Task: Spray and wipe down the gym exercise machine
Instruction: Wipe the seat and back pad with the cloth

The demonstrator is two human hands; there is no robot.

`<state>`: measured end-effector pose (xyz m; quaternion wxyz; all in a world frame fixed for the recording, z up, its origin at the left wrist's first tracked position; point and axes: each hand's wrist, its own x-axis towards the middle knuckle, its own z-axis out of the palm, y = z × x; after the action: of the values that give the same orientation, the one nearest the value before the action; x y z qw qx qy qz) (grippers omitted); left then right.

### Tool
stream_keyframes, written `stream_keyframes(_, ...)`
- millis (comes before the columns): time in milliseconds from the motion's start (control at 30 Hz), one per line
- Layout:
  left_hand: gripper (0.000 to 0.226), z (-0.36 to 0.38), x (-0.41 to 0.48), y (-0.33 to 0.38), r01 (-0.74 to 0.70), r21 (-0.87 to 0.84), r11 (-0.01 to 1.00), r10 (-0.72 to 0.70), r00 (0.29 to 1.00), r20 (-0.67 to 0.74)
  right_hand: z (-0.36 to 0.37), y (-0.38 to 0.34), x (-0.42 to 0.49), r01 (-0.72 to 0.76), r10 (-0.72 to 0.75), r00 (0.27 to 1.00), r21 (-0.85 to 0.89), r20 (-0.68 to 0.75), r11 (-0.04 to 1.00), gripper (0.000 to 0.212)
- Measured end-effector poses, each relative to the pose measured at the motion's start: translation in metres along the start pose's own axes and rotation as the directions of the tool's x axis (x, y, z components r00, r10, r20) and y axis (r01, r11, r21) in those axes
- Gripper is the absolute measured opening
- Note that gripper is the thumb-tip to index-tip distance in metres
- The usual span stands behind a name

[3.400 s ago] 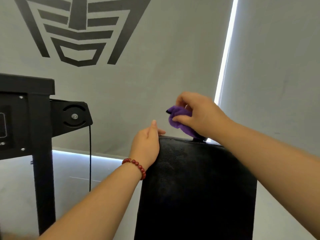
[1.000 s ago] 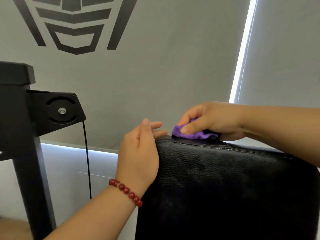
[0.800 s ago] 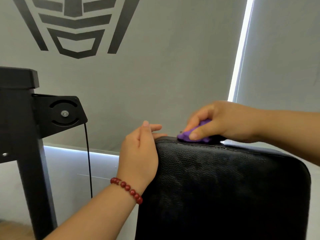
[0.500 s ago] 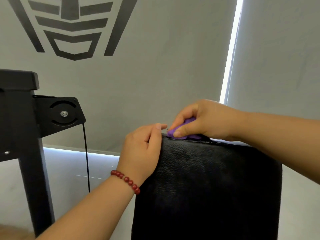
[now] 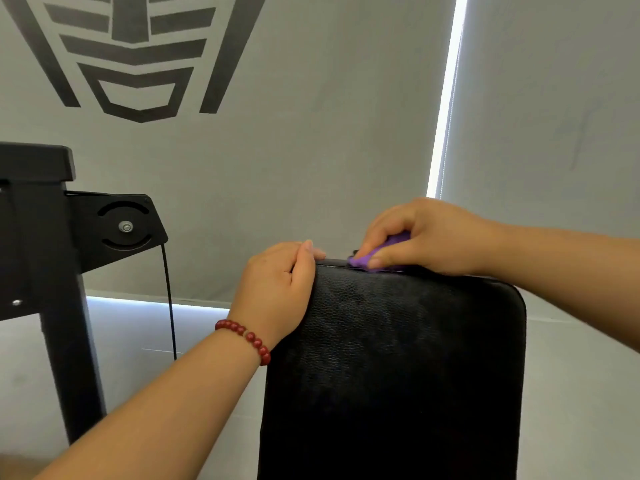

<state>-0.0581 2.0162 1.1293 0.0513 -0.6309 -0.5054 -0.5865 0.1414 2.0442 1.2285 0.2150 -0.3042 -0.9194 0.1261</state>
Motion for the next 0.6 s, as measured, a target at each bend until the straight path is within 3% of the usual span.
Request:
stream_keyframes(67,0.051,-0.003,0.003,0.003,-0.026,0.065,0.998,0.024,0.999,0.022,-0.010,0.007,-0.014,-0.059,0.059,0.998,0.038,-0.005,0.998,0.018)
stream_keyframes(167,0.067,-0.002,0.012,0.018,-0.079,0.230,0.970,0.040,0.985,0.167,-0.005,0.006,-0.009,-0.102,0.104,0.994,0.078,-0.026,0.992,0.016)
stream_keyframes(267,0.056,0.007,0.015,0.032,-0.097,0.365,0.926,0.029,0.982,0.187,0.009,-0.001,0.012,-0.104,0.106,0.994,0.066,-0.031,0.992,0.014)
stream_keyframes(467,0.068,0.007,0.008,0.025,-0.105,0.251,0.962,0.097,0.994,0.044,-0.008,0.015,0.004,-0.174,0.174,0.985,0.048,0.006,0.984,0.014)
stream_keyframes(600,0.075,0.010,0.009,0.026,-0.120,0.272,0.955,0.114,0.993,0.040,0.002,0.020,0.014,-0.203,0.203,0.979,0.193,0.019,0.960,0.008)
